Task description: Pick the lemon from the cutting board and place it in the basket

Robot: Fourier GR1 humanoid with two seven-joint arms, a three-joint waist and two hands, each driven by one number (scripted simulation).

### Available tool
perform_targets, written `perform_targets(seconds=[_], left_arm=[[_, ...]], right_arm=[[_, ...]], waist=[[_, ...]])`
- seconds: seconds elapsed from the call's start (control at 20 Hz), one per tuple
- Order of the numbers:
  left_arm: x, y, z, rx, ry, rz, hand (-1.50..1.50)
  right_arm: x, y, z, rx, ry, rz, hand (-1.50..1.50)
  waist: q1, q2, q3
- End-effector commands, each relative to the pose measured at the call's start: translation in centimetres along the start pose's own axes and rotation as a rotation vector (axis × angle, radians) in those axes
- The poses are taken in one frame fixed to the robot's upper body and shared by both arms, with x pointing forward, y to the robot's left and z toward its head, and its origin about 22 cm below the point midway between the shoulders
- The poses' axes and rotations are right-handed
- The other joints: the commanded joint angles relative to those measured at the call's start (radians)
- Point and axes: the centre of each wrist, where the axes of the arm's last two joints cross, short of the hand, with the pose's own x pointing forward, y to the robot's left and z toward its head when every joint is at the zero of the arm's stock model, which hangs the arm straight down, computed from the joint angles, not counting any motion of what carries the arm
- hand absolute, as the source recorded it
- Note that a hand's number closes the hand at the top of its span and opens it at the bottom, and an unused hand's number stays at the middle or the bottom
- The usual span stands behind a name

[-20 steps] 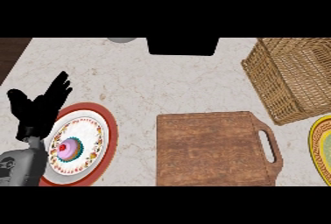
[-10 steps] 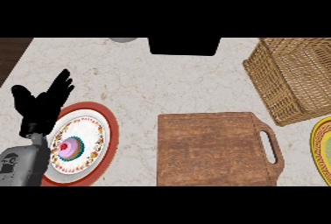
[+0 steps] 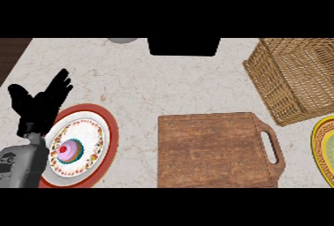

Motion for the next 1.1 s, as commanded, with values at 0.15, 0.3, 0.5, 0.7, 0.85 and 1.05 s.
perform_targets(seconds=[0.15, 0.3, 0.5, 0.7, 0.85, 1.05], left_arm=[[0.1, 0.3, -0.4, -0.005, -0.01, -0.001, 0.0], [-1.4, -1.3, 1.0, -0.009, -0.005, -0.004, 0.0], [-0.5, 0.7, 0.8, -0.013, 0.016, 0.0, 0.0], [-1.9, -0.5, 1.2, 0.024, 0.008, -0.002, 0.0], [1.4, 0.3, 0.4, 0.01, 0.006, 0.008, 0.0], [-1.3, 0.2, 1.1, 0.002, 0.007, -0.015, 0.0]], right_arm=[[-3.7, 3.0, -2.5, -0.132, 0.171, -0.041, -1.5], [-4.2, 0.6, -3.8, -0.085, 0.147, -0.013, -1.5], [-5.5, 2.9, -4.9, -0.06, 0.068, -0.033, -1.5], [-5.9, 2.0, -4.7, -0.119, 0.052, -0.155, -1.5], [-6.1, 0.3, -4.9, -0.237, 0.146, -0.283, -1.5], [-7.8, -4.5, -1.8, -0.359, 0.221, -0.412, -1.5]], waist=[[0.001, 0.002, 0.0], [-0.001, -0.001, 0.0], [0.002, -0.001, 0.001], [-0.01, -0.004, 0.0], [-0.004, -0.003, 0.001], [0.001, 0.005, 0.002]])
